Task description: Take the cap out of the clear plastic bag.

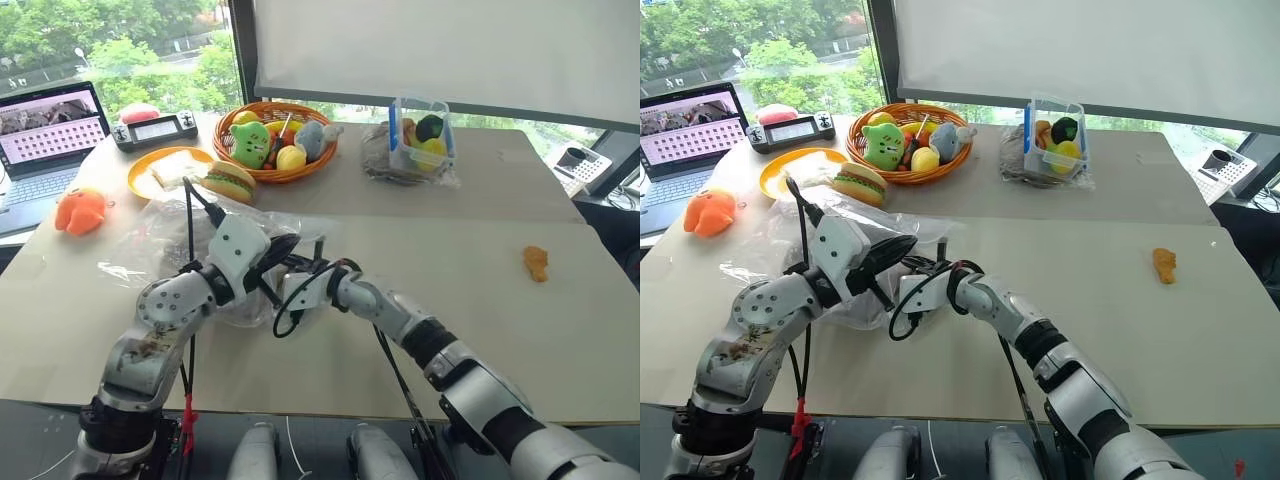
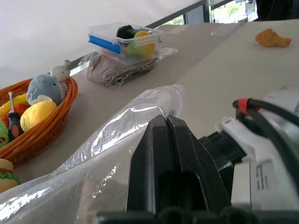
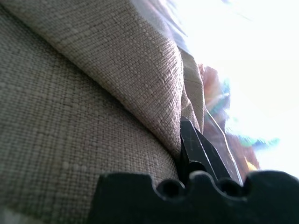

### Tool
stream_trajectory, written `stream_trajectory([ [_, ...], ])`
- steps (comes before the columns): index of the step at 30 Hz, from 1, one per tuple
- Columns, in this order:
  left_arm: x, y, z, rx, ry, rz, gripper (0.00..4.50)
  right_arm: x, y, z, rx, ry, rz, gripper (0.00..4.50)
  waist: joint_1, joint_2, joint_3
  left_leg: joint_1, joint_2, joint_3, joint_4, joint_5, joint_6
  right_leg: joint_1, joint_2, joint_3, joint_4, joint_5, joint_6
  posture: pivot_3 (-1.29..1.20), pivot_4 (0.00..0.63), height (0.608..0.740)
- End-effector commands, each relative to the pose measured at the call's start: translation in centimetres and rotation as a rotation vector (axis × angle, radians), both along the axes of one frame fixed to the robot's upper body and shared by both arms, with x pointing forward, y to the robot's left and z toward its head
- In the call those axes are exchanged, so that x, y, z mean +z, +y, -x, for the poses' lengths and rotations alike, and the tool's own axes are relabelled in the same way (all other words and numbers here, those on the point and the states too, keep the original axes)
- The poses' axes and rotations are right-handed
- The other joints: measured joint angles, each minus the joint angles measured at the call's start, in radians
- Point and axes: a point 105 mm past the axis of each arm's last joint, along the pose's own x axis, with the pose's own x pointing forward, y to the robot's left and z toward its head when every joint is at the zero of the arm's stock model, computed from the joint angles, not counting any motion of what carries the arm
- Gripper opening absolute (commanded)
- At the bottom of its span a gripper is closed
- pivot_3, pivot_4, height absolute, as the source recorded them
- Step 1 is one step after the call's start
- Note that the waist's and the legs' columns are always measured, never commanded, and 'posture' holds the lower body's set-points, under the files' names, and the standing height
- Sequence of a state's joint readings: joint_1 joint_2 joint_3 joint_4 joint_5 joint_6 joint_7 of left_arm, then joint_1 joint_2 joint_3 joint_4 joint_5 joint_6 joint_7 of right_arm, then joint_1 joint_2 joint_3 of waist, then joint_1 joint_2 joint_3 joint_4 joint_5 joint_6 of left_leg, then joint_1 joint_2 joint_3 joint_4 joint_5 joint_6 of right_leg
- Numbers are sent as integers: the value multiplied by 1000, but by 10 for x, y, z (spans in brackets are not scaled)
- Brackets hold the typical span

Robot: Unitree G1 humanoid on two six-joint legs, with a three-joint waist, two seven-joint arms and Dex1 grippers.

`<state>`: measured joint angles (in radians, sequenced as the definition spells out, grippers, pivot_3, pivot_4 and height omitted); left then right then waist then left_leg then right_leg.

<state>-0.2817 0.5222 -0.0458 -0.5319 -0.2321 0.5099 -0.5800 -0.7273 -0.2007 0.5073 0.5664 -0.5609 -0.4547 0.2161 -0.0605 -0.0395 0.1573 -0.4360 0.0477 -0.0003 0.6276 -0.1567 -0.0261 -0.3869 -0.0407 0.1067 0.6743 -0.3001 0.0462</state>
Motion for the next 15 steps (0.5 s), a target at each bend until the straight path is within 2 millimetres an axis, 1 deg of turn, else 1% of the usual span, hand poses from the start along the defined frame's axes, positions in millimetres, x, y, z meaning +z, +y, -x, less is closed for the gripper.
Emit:
stream_trajectory([
  [1, 0, 0, 2, -3, -34, -33, 0, 28, -23, 2, -70, -50, -108, 44, 2, 0, 0, 0, 0, 0, 0, 0, 0, 0, 0, 0, 0, 0, 0, 0, 150, 728],
  [4, -5, 1, 3, -3, -26, -44, 0, 40, -45, 7, -140, -69, -163, 44, 4, 0, 0, -1, 0, 0, 0, 0, 0, 0, 0, 0, -1, 0, 0, 0, 150, 728],
  [6, -8, 1, 4, -4, -21, -50, 0, 46, -55, 14, -167, -78, -187, 44, 8, 0, 0, -1, 0, 0, 0, 0, 0, -1, 0, 0, -1, 0, 0, 0, 150, 728],
  [9, -13, 3, 2, -1, -15, -56, 0, 46, -59, 34, -145, -64, -190, 44, 14, 0, 0, -1, 0, 0, 0, 0, 0, -1, 0, 0, -2, 0, 0, 0, 150, 728],
  [11, -14, 3, 2, -1, -14, -58, 0, 46, -59, 41, -133, -52, -197, 44, 15, 0, 0, -1, 0, 0, 0, 0, 0, -1, 0, 0, -2, 0, -1, 0, 150, 728],
  [13, -18, 3, 2, -8, -10, -60, 0, 46, -66, 60, -100, 22, -236, 44, 16, 0, 0, -1, 0, 1, 0, 0, 0, -1, 0, 0, -2, -1, -1, 0, 150, 728],
  [15, -21, 4, 1, -10, -8, -61, 0, 39, -77, 75, -80, 146, -243, 44, 22, 0, 0, -2, 0, 1, 0, 0, 0, -1, 0, 0, -2, -1, 0, 0, 150, 728],
])
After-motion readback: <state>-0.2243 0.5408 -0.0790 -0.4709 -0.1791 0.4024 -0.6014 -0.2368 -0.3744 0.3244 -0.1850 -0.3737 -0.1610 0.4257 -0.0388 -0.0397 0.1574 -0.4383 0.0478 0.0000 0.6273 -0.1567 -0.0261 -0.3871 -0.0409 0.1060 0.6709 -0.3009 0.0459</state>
